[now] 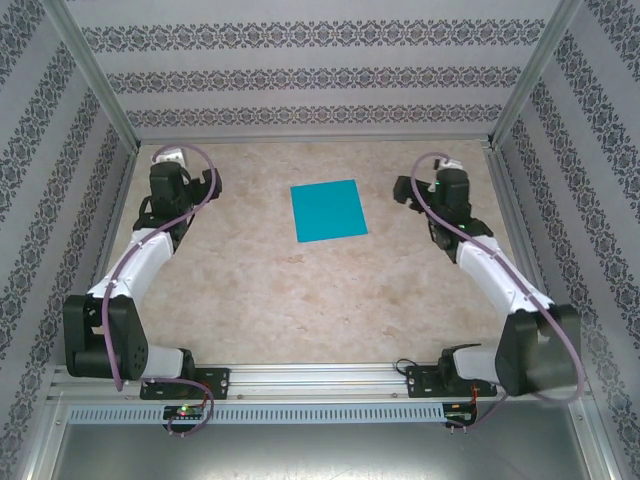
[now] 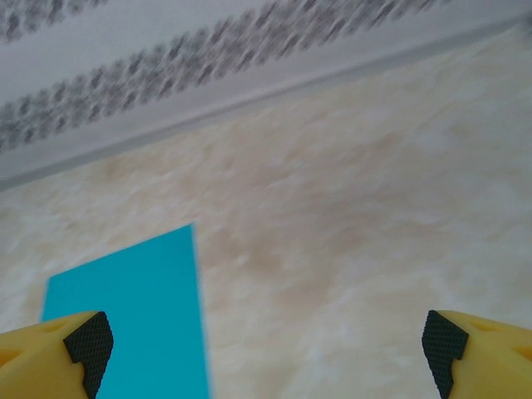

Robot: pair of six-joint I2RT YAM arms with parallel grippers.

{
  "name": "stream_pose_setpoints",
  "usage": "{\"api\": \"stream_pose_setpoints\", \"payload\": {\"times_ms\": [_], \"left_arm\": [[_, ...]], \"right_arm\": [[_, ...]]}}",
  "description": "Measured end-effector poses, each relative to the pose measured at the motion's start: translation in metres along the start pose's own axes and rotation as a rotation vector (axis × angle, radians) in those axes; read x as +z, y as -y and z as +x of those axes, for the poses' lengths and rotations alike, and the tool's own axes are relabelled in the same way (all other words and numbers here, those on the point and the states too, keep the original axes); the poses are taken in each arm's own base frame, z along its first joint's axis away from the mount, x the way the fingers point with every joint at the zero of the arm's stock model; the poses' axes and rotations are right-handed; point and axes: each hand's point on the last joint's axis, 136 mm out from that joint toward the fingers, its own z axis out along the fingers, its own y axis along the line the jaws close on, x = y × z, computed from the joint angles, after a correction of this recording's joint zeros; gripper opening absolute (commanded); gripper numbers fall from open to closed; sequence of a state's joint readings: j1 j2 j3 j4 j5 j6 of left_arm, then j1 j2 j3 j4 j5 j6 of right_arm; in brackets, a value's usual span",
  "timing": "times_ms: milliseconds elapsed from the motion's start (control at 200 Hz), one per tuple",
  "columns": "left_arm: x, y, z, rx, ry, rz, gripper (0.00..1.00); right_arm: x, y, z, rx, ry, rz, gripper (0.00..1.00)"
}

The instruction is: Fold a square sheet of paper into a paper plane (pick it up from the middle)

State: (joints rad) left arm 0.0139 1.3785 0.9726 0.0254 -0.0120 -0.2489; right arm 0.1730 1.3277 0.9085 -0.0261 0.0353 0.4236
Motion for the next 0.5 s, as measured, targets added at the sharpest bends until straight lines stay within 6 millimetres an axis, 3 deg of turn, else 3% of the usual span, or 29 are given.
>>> {"api": "stream_pose_setpoints", "payload": {"times_ms": [85, 245, 380, 500], "left_arm": [[0.000, 0.006, 0.002, -0.037, -0.037, 0.027, 1.00], [0.008, 0.012, 0.033, -0.102, -0.176, 0.060, 1.00], [0.012, 0.020, 0.054, -0.140, -0.274, 0.106, 1.00], [0.010, 0.027, 0.061, -0.162, -0.310, 0.141, 1.00]], "right_arm": [[0.021, -0.036, 0.029, 0.011, -0.133, -0.049, 0.98], [0.056, -0.102, 0.081, -0.015, -0.337, -0.103, 0.98], [0.079, -0.149, 0.109, -0.048, -0.428, -0.129, 0.98], [0.095, -0.173, 0.123, -0.056, -0.472, -0.127, 0.98]]}}
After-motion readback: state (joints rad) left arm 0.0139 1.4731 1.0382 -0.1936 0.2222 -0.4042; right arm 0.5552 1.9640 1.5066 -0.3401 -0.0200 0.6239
